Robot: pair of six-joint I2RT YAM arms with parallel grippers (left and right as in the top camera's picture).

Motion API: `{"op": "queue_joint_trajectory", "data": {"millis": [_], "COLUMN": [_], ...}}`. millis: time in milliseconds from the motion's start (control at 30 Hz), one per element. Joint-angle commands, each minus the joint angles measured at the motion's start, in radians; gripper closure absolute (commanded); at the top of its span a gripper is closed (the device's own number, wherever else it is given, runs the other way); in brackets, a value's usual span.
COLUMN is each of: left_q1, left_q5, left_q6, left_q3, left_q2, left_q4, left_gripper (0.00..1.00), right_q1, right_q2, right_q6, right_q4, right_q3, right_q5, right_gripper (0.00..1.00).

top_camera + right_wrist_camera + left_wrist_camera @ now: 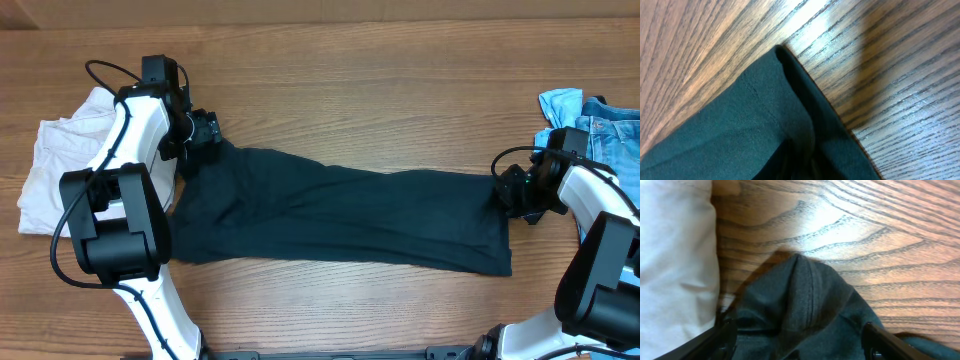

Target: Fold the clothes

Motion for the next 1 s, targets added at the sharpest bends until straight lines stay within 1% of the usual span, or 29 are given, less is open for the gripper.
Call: {"op": "queue_joint_trajectory", "data": {"millis": [0,67,100,133,167,233,267,333,433,533,667,700,733,767,800,867,900,967], "left_q1": [0.011,0.011,0.011,0.011,0.011,0.011,0.011,0.014,0.038,0.071,0.106,0.106,0.106,0.106,0.106,0.111,0.116,0.129], "left_q5": [0.036,0.038,0.039,0.035,0.029,0.029,0.028,0.013,-0.016,-0.015,0.048,0.069,0.095,0.131,0.144,0.143,0.142,0.142], "left_q6": [0.001,0.001,0.001,0.002,0.002,0.01,0.017,0.019,0.0,-0.017,-0.009,-0.006,-0.006,-0.001,0.005,0.031,0.054,0.087], "left_q3": [0.014,0.014,0.014,0.014,0.014,0.014,0.014,0.014,0.014,0.014,0.014,0.014,0.014,0.019,0.033,0.084,0.124,0.215], "left_q2": [-0.034,-0.034,-0.034,-0.034,-0.034,-0.034,-0.034,-0.034,-0.034,-0.034,-0.034,-0.034,-0.034,-0.034,-0.034,-0.039,-0.043,-0.051], "left_q4": [0.006,0.017,0.021,0.021,0.028,0.047,0.056,0.071,0.076,0.08,0.083,0.09,0.096,0.097,0.085,0.018,-0.03,-0.138], "left_gripper": [0.16,0.15,0.18,0.28,0.54,0.93,0.96,0.96,0.96,0.96,0.96,0.93,0.74,0.59,0.44,0.35,0.31,0.32], "right_q1": [-0.001,-0.001,-0.001,-0.001,-0.001,-0.001,-0.003,-0.012,-0.037,-0.048,-0.048,-0.048,-0.048,-0.048,-0.048,-0.05,-0.055,-0.07], "right_q2": [0.005,0.005,0.005,0.005,0.005,0.005,0.005,0.005,0.005,0.005,0.005,0.005,0.005,0.005,0.005,0.005,0.004,-0.004], "right_q6": [0.014,0.028,0.032,0.032,0.032,0.033,0.052,0.08,0.08,0.076,0.076,0.076,0.074,0.058,0.046,0.046,0.046,0.045], "right_q4": [0.004,-0.001,-0.002,-0.002,-0.002,-0.001,0.002,0.022,0.068,0.105,0.111,0.11,0.105,0.098,0.085,0.038,0.01,-0.037], "right_q3": [-0.007,-0.007,-0.007,-0.007,-0.007,-0.007,-0.007,-0.007,-0.007,-0.007,-0.007,-0.007,-0.007,-0.006,-0.005,0.012,0.026,0.054], "right_q5": [-0.004,-0.004,-0.004,-0.004,-0.003,-0.003,0.005,0.044,0.046,0.045,0.045,0.041,0.031,0.011,-0.004,-0.002,-0.003,-0.004], "right_gripper": [0.89,0.89,0.9,0.91,0.93,0.96,0.96,0.96,0.96,0.96,0.96,0.93,0.67,0.43,0.37,0.32,0.32,0.32]}}
